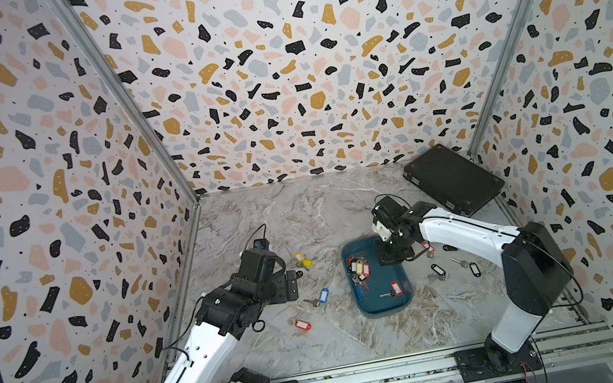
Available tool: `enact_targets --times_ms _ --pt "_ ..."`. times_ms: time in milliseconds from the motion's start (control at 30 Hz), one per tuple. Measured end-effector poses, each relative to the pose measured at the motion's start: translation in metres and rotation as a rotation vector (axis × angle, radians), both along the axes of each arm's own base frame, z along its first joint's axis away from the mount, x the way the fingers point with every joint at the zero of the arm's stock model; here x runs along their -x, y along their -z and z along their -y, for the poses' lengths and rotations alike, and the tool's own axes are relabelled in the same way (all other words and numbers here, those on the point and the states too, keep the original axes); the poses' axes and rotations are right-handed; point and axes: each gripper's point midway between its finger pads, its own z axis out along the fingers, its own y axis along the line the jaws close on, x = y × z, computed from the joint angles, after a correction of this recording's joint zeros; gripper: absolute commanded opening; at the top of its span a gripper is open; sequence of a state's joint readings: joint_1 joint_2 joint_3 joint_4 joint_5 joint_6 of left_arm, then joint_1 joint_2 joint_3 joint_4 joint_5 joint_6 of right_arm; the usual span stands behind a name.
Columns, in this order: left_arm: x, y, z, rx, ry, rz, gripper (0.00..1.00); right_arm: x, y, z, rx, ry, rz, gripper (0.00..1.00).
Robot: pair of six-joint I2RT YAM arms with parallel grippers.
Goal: Take the keys out of the storage box
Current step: Pick up the key from the storage box.
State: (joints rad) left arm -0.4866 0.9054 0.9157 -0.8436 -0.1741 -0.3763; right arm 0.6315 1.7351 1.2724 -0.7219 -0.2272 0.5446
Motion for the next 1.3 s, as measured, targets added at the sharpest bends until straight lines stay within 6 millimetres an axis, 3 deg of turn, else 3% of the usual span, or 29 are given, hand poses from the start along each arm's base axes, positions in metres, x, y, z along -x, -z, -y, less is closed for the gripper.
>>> enact_targets --times_ms 300,467,733,1167,1300 --pt "-0.004 0.002 0.002 0.009 -0.001 -0.005 0.99 -0.020 0.028 -0.065 -0.055 -0.027 0.008 0.00" --pt "-0.006 0.007 0.003 0.004 0.000 -0.026 0.99 -0.017 0.046 -0.079 -0.057 -0.035 0.000 0.00" --pt "-0.005 0.008 0.005 0.014 0.009 -0.034 1.00 -0.024 0.054 -0.066 0.015 -0.033 0.055 0.00" --pt "-0.005 0.008 0.008 0.023 0.017 -0.039 1.00 -0.014 0.055 -0.011 0.179 -0.037 0.072 0.00" --pt "-0.004 0.009 0.009 0.028 0.021 -0.041 1.00 -0.013 0.044 -0.004 0.184 -0.035 0.080 0.18"
